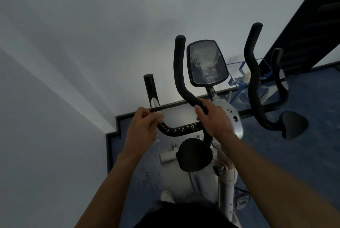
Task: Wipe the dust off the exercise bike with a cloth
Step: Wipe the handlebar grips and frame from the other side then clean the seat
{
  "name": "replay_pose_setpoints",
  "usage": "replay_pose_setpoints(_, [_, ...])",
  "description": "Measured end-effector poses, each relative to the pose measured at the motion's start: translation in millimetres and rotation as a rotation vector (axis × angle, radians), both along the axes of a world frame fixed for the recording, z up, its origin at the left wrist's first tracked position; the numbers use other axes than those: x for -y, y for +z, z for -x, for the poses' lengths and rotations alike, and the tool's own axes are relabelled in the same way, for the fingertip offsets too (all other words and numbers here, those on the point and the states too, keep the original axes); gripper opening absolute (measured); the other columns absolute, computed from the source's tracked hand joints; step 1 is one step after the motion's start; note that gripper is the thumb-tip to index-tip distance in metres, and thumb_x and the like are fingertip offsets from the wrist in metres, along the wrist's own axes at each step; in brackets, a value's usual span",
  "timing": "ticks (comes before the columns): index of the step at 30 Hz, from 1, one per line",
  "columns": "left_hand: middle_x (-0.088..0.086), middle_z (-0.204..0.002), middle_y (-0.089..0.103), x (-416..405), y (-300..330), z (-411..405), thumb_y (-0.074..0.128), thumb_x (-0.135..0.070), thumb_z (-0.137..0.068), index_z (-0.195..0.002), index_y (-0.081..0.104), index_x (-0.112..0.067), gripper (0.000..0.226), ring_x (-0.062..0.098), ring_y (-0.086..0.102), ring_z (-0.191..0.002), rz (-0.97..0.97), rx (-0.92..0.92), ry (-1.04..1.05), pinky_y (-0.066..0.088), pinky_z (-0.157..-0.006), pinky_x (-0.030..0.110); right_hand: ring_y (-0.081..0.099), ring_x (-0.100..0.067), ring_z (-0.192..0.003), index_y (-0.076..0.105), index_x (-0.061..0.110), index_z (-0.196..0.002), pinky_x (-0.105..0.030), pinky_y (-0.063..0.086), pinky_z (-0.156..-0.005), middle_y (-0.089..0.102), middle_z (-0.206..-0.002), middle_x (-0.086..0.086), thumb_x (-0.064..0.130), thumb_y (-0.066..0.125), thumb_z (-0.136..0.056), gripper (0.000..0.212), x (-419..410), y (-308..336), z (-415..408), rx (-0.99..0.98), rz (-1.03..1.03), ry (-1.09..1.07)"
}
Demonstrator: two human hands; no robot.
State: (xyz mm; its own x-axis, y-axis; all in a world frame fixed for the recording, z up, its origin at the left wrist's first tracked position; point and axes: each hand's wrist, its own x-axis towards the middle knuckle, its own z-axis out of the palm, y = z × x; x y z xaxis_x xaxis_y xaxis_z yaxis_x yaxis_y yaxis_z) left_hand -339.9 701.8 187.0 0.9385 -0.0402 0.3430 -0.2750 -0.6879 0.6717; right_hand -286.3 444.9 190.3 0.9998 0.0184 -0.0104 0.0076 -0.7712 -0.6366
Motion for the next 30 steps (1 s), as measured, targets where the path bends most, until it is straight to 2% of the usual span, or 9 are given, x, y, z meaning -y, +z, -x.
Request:
replay_pose_setpoints(4, [-0.005,-0.105,0.058,15,4,3,0.068,-0.008,-0.095,-0.111,0.075,-0.015,0.019,-0.007,0.058,-0.097,0.293,-0.004,0.180,0.047,-0.089,0.009,0.069,-0.012,-0.075,0.053,0.036,-0.130,-0.046,0.060,-0.081,0.070,-0.076,0.007,0.065,0.037,-0.094,0.049,0,-1,-1,0.005,-0.012,0.008])
replay_pose_setpoints(9, [-0.006,-0.098,0.072,17,-25,24,0.064,-0.019,-0.099,-0.104,0.070,-0.025,0.009,0.003,0.067,-0.089,0.602,-0.218,0.393,0.057,-0.079,0.032,0.069,-0.011,-0.073,0.050,0.042,-0.126,-0.047,0.060,-0.080,0.069,-0.074,0.009,0.068,0.035,-0.091,0.046,0,-3,-1,0.011,-0.015,0.007])
replay_pose_setpoints(11, [-0.004,-0.101,0.071,23,-25,27,0.065,-0.019,-0.099,-0.111,0.069,-0.019,0.012,0.002,0.067,-0.090,0.670,-0.198,0.447,0.058,-0.080,0.026,0.069,-0.011,-0.074,0.051,0.041,-0.126,-0.047,0.060,-0.080,0.069,-0.074,0.009,0.068,0.035,-0.091,0.047,1,-3,-2,0.011,-0.019,0.009])
replay_pose_setpoints(13, [-0.004,-0.105,0.070,30,-16,26,0.066,-0.018,-0.098,-0.114,0.069,-0.015,0.016,0.000,0.066,-0.094,0.668,-0.134,0.442,0.054,-0.081,0.016,0.068,-0.010,-0.073,0.054,0.039,-0.126,-0.047,0.060,-0.080,0.069,-0.074,0.009,0.066,0.036,-0.093,0.046,1,-3,-2,0.009,-0.020,0.016])
replay_pose_setpoints(16, [-0.003,-0.099,0.068,32,-17,31,0.069,-0.018,-0.096,-0.103,0.072,-0.024,0.010,0.005,0.065,-0.091,0.548,-0.091,0.362,0.051,-0.079,0.017,0.068,-0.009,-0.073,0.056,0.036,-0.126,-0.046,0.060,-0.079,0.069,-0.074,0.009,0.059,0.042,-0.097,0.039,1,-2,-2,0.011,-0.015,0.019])
replay_pose_setpoints(19, [-0.004,-0.096,0.069,27,-30,47,0.071,-0.009,-0.093,-0.098,0.069,-0.034,0.025,0.002,0.066,-0.089,0.512,-0.118,0.318,0.049,-0.078,0.014,0.068,-0.010,-0.072,0.056,0.035,-0.127,-0.046,0.060,-0.079,0.069,-0.074,0.008,0.059,0.042,-0.097,0.041,1,-2,-1,0.019,-0.020,0.009])
replay_pose_setpoints(22, [-0.008,-0.104,0.068,34,-28,50,0.068,-0.014,-0.096,-0.108,0.071,-0.026,0.017,0.002,0.065,-0.097,0.534,-0.101,0.379,0.049,-0.085,0.014,0.068,-0.007,-0.071,0.057,0.033,-0.127,-0.045,0.060,-0.079,0.069,-0.074,0.008,0.057,0.042,-0.098,0.041,0,-1,0,0.016,-0.022,0.012])
replay_pose_setpoints(25, [-0.002,-0.113,0.064,44,-18,43,0.066,-0.016,-0.097,-0.119,0.071,-0.017,0.022,0.009,0.063,-0.104,0.487,-0.046,0.372,0.050,-0.091,0.019,0.067,-0.002,-0.071,0.058,0.031,-0.127,-0.044,0.059,-0.081,0.069,-0.076,0.009,0.051,0.046,-0.101,0.035,0,2,0,0.020,-0.026,0.013])
replay_pose_setpoints(30, [0.001,-0.108,0.064,40,-18,52,0.065,-0.007,-0.096,-0.120,0.072,-0.012,0.026,0.016,0.064,-0.098,0.473,-0.010,0.261,0.054,-0.086,0.022,0.065,0.001,-0.071,0.058,0.029,-0.128,-0.043,0.060,-0.080,0.069,-0.077,0.009,0.046,0.048,-0.102,0.032,-1,5,2,0.024,-0.029,0.018])
